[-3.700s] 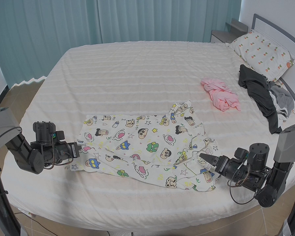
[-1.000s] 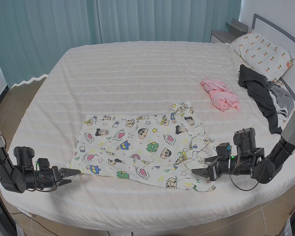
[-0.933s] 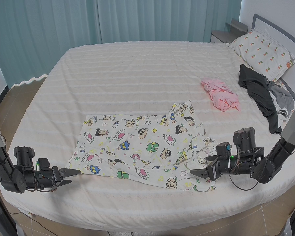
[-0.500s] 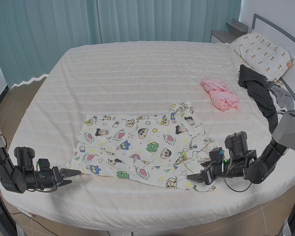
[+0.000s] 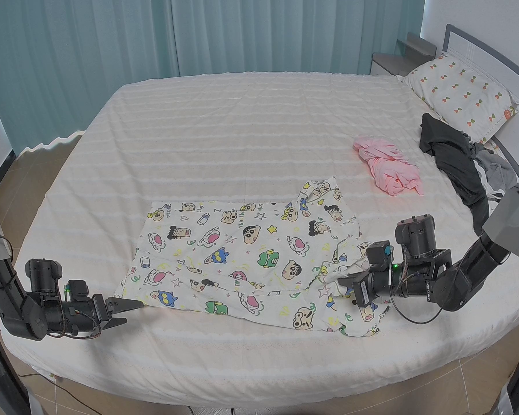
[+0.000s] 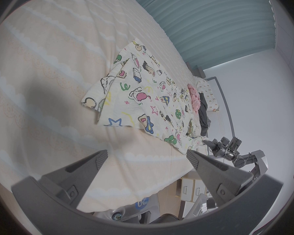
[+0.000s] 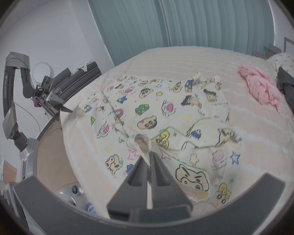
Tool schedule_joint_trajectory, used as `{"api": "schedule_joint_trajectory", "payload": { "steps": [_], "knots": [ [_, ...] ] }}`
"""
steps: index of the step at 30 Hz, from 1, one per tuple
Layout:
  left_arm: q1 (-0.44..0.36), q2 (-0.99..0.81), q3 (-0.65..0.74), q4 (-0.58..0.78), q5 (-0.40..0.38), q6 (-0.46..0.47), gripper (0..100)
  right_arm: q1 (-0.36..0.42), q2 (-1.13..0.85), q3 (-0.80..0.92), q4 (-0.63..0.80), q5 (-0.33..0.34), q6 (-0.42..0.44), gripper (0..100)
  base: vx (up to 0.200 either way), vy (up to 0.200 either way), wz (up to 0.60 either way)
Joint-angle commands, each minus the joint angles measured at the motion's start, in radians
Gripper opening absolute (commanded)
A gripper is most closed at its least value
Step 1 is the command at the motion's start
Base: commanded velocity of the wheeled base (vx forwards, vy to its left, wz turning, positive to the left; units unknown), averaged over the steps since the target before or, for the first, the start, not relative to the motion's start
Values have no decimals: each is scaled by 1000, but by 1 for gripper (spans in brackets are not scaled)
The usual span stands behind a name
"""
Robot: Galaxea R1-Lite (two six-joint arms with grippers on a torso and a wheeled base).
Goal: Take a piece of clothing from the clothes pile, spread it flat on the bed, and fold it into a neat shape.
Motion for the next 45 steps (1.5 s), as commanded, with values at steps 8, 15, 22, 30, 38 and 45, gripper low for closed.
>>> {"api": "schedule_joint_trajectory", "payload": {
  "steps": [8, 15, 22, 30, 38, 45],
  "knots": [
    [-2, 27, 11, -2, 10, 62, 100, 6, -21, -195, 198, -24, -15, 0, 0, 0, 0],
    [-2, 42, 19, -13, 10, 96, 100, 3, -47, -301, 339, -24, -29, 0, 0, 0, 0],
    [-2, 47, 26, -14, 10, 98, 100, 3, -39, -411, 482, -24, -55, 0, 0, 0, 0],
    [-2, 61, 26, -17, 15, 102, 100, 3, -45, -473, 626, -25, -55, 0, 0, 0, 0],
    [-3, 62, 26, -17, 21, 102, 100, 55, -81, -365, 627, -145, -46, 0, 0, 0, 0],
    [-3, 62, 32, -17, 21, 114, 100, 172, -70, -278, 623, -265, 54, 0, 0, 0, 0]
  ]
}}
